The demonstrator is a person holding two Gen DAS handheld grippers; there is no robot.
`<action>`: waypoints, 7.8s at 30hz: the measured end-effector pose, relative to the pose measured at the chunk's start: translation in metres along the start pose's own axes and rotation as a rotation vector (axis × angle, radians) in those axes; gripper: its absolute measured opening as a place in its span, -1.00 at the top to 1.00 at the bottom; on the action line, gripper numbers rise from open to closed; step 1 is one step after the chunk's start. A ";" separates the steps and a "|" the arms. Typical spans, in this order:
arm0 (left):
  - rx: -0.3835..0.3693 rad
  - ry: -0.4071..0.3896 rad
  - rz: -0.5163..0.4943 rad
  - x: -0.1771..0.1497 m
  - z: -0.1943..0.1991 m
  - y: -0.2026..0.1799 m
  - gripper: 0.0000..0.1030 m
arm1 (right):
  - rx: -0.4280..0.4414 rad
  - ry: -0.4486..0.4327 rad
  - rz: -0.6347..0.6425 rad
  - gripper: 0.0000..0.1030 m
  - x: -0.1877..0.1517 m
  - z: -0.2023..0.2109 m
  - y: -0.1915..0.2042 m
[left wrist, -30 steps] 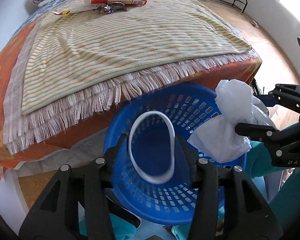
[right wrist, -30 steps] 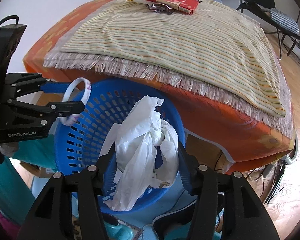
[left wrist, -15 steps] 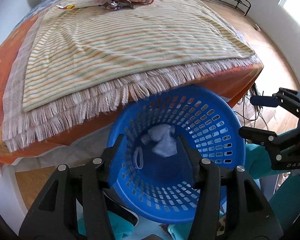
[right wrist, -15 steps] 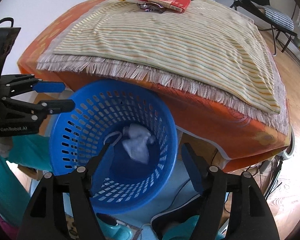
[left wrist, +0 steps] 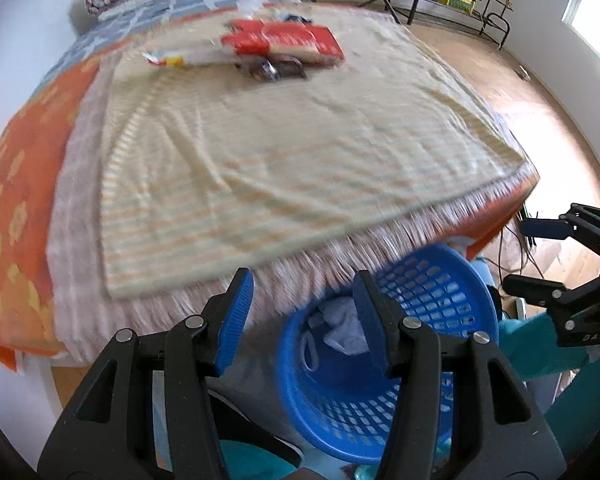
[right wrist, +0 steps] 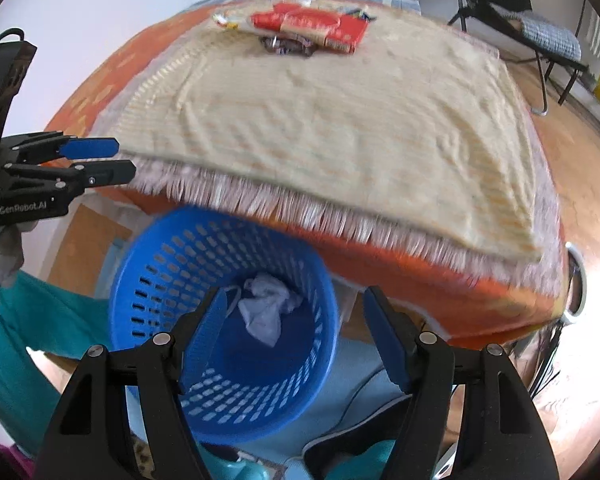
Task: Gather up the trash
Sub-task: 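Move both tools back over the towel toward the red box, then grasp the red medicine box with the right tool and lift it, then grasp the Snickers wrapper with the left tool while the right tool holds the box, then carry the wrapper and box with both tools over the blue basket, then open both tools to drop the wrapper and red box into the basket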
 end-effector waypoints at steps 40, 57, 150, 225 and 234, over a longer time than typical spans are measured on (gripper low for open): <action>-0.027 -0.088 0.167 0.140 -0.035 0.129 -0.04 | 0.209 -0.076 0.101 -0.57 0.330 -0.111 -0.056; -0.015 -0.083 0.156 0.141 -0.041 0.133 -0.04 | 0.331 0.133 0.191 -0.57 0.288 -0.140 -0.043; -0.142 0.023 0.242 0.157 -0.081 0.053 0.80 | -0.035 0.036 0.057 -0.65 0.184 -0.071 -0.082; -0.112 0.288 -0.088 -0.137 -0.054 -0.072 0.08 | 0.067 0.203 0.034 -0.67 -0.074 -0.062 0.031; -0.105 0.273 -0.091 -0.132 -0.048 -0.072 0.08 | 0.057 0.189 0.040 -0.67 -0.070 -0.056 0.034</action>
Point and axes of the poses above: each gripper's, at about its wrist camera, not at the fingertips, and z roughly against the way its jaws point, y to its left, x to its top, the point moved 7 cm from there along -z, roughly the way its jaws point, and after that the axes turned 4 degrees about x, right-handed, at the moved point
